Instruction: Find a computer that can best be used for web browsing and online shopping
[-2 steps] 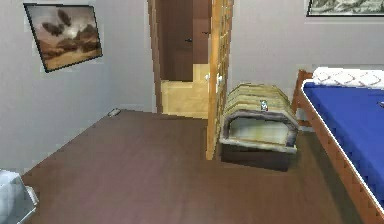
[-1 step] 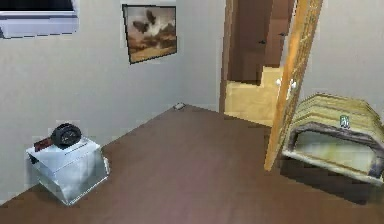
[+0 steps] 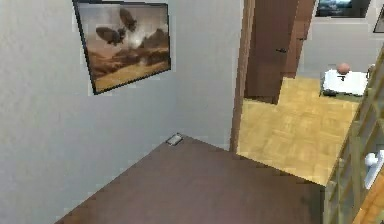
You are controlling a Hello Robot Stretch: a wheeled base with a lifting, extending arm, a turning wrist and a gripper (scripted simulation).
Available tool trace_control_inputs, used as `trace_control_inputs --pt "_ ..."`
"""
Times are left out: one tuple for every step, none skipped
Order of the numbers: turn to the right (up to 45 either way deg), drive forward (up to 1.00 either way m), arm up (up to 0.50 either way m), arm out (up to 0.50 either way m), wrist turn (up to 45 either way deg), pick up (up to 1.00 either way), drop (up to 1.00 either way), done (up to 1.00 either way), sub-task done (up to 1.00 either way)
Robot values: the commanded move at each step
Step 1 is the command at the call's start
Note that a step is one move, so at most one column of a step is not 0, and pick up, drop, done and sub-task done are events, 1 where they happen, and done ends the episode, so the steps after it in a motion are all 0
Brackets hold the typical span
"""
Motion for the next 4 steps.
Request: trace_control_inputs --pt "0.0 0.8 0.0 0.0 0.0 0.0 0.0 0.0 0.0" --pt "45.0 0.0 0.0 0.0 0.0 0.0 0.0 0.0 0.0" --pt "0.0 1.0 0.0 0.0 0.0 0.0 0.0 0.0 0.0" --pt "6.0 0.0 0.0 0.0 0.0 0.0 0.0 0.0 0.0"
